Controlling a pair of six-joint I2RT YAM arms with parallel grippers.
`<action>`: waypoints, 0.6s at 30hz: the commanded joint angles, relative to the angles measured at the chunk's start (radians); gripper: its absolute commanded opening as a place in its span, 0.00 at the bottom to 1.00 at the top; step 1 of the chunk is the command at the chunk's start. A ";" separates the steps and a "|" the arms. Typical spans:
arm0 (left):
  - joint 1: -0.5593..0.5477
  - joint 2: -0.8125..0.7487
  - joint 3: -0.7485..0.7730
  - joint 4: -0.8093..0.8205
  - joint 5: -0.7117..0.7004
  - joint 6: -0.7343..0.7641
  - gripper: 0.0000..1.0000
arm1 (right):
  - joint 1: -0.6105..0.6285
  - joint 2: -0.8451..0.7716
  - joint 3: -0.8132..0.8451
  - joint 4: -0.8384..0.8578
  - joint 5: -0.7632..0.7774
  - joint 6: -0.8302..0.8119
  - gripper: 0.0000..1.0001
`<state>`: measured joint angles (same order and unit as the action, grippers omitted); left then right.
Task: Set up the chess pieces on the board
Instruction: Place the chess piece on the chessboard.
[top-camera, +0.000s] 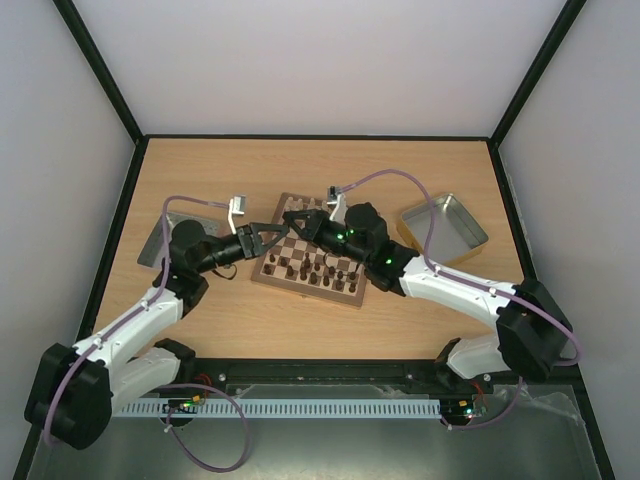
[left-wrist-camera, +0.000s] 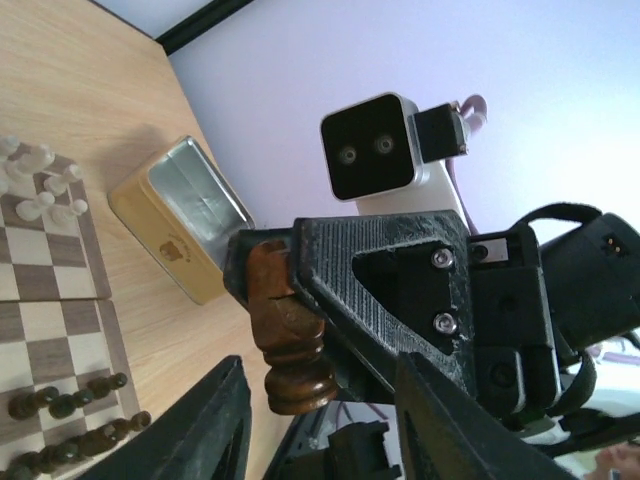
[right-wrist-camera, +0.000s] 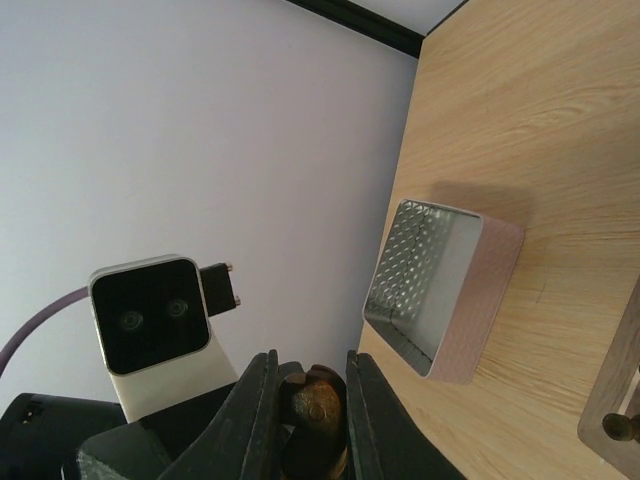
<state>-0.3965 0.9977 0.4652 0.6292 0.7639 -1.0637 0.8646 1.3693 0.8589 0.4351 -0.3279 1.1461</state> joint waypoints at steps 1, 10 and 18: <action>-0.010 0.022 0.030 0.059 0.048 -0.018 0.37 | 0.006 0.006 0.017 0.054 -0.020 0.019 0.12; -0.010 0.022 0.070 -0.037 -0.008 0.076 0.06 | 0.007 -0.019 0.013 0.018 -0.057 -0.029 0.12; -0.010 -0.011 0.123 -0.193 0.063 0.313 0.04 | -0.059 -0.099 0.097 -0.133 -0.183 -0.173 0.44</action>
<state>-0.4053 1.0168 0.5343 0.5076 0.7780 -0.9119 0.8474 1.3396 0.8875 0.3775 -0.4007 1.0760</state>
